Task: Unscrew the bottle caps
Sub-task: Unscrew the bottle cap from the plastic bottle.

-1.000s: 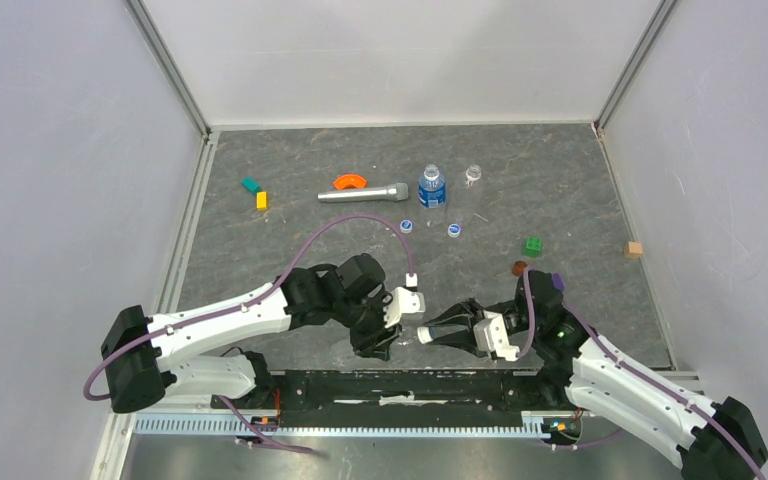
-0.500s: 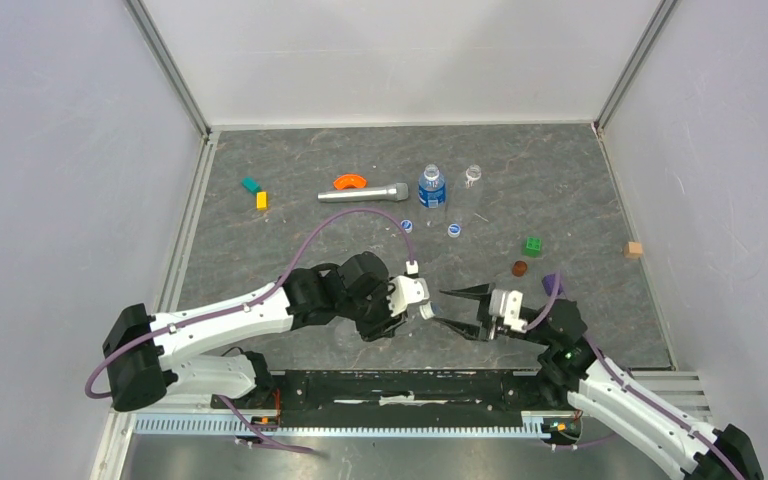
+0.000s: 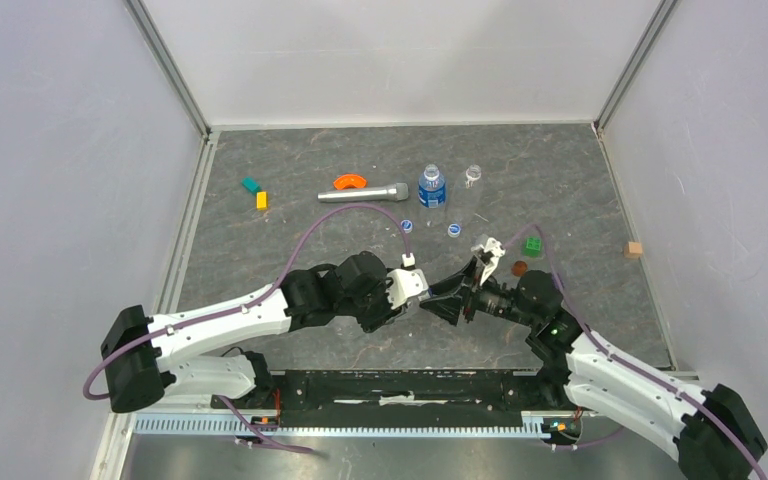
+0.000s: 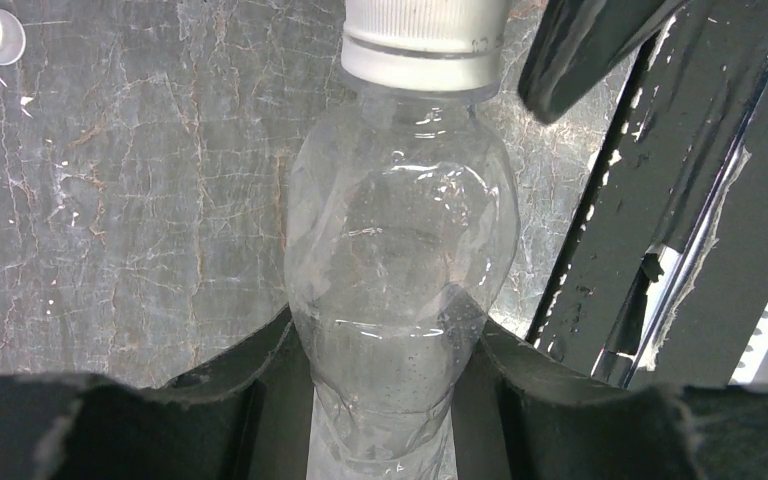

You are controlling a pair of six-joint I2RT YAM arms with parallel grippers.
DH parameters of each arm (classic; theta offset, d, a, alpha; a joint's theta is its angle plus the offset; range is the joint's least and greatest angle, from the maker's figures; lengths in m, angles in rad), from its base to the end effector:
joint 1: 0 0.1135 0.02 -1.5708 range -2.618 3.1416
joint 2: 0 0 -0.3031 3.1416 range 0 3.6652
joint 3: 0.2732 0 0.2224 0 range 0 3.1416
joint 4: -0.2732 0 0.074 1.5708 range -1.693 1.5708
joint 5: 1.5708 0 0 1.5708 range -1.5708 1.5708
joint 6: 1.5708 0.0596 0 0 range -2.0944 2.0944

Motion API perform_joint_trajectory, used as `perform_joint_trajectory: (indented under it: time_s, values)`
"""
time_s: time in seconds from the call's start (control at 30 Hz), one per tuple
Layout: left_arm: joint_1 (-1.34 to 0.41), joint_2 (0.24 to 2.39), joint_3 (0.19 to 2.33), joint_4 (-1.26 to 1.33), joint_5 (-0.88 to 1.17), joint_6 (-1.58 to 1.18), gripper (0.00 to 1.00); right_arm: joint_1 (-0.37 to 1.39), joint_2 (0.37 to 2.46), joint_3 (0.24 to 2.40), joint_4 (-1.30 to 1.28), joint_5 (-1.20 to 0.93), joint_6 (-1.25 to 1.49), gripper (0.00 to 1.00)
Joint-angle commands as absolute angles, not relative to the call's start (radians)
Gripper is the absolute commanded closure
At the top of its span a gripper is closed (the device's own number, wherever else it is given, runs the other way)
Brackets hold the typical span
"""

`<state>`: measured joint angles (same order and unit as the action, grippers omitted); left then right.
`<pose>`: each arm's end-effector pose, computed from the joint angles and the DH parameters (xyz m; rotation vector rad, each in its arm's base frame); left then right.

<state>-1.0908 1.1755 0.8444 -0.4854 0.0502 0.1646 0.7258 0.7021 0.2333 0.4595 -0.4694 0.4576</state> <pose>0.0974 -0.1936 0.2830 1.4551 1.9639 -0.4874 0.0823 0.1090 0.2648 -0.6222 1.6200 1.2683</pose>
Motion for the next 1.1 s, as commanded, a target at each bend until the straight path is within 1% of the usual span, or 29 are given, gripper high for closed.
perform_joint_trajectory:
  time_s: [0.0, 0.1, 0.17, 0.3, 0.37, 0.4, 0.43, 0.47, 0.53, 0.6, 0.67, 0.73, 0.8, 0.9, 0.97, 1.07]
  values:
    - [-1.096, 1.164, 0.852, -0.433, 0.034, 0.141, 0.76, 0.725, 0.777, 0.249, 0.544, -0.532, 0.638, 0.48]
    - [-1.097, 1.164, 0.851, -0.434, 0.035, 0.142, 0.76, 0.725, 0.799, 0.233, 0.618, -0.543, 0.674, 0.52]
    - [-1.096, 1.163, 0.85, -0.434, 0.037, 0.142, 0.76, 0.725, 0.799, 0.228, 0.638, -0.543, 0.678, 0.52]
    - [-1.097, 1.156, 0.845, -0.437, 0.038, 0.143, 0.76, 0.724, 0.769, 0.233, 0.596, -0.492, 0.645, 0.46]
    - [-1.097, 1.154, 0.844, -0.439, 0.038, 0.144, 0.76, 0.724, 0.761, 0.23, 0.586, -0.481, 0.639, 0.46]
    - [-1.096, 1.154, 0.844, -0.438, 0.041, 0.143, 0.76, 0.723, 0.762, 0.231, 0.581, -0.479, 0.636, 0.49]
    - [-1.096, 1.152, 0.844, -0.439, 0.043, 0.143, 0.76, 0.725, 0.766, 0.232, 0.581, -0.485, 0.637, 0.55]
    - [-1.097, 1.152, 0.845, -0.439, 0.044, 0.144, 0.75, 0.724, 0.773, 0.233, 0.585, -0.498, 0.642, 0.59]
    - [-1.096, 1.153, 0.847, -0.439, 0.052, 0.144, 0.72, 0.723, 0.793, 0.233, 0.602, -0.526, 0.656, 0.66]
    - [-1.096, 1.152, 0.85, -0.439, 0.064, 0.142, 0.65, 0.724, 0.811, 0.231, 0.632, -0.551, 0.671, 0.78]
    - [-1.095, 1.152, 0.85, -0.439, 0.075, 0.14, 0.5, 0.724, 0.82, 0.229, 0.653, -0.559, 0.679, 0.88]
    - [-1.096, 1.148, 0.842, -0.438, 0.08, 0.138, 0.39, 0.724, 0.819, 0.223, 0.67, -0.549, 0.69, 0.92]
    - [-1.096, 1.137, 0.824, -0.433, 0.071, 0.132, 0.32, 0.723, 0.809, 0.219, 0.673, -0.532, 0.693, 0.94]
    - [-1.096, 1.103, 0.78, -0.413, 0.039, 0.115, 0.26, 0.724, 0.791, 0.214, 0.675, -0.515, 0.693, 0.98]
    - [-1.095, 1.075, 0.751, -0.389, 0.023, 0.105, 0.24, 0.722, 0.787, 0.213, 0.674, -0.516, 0.694, 1.0]
    - [-1.094, 1.05, 0.727, -0.359, 0.003, 0.088, 0.23, 0.721, 0.794, 0.219, 0.674, -0.53, 0.701, 1.0]
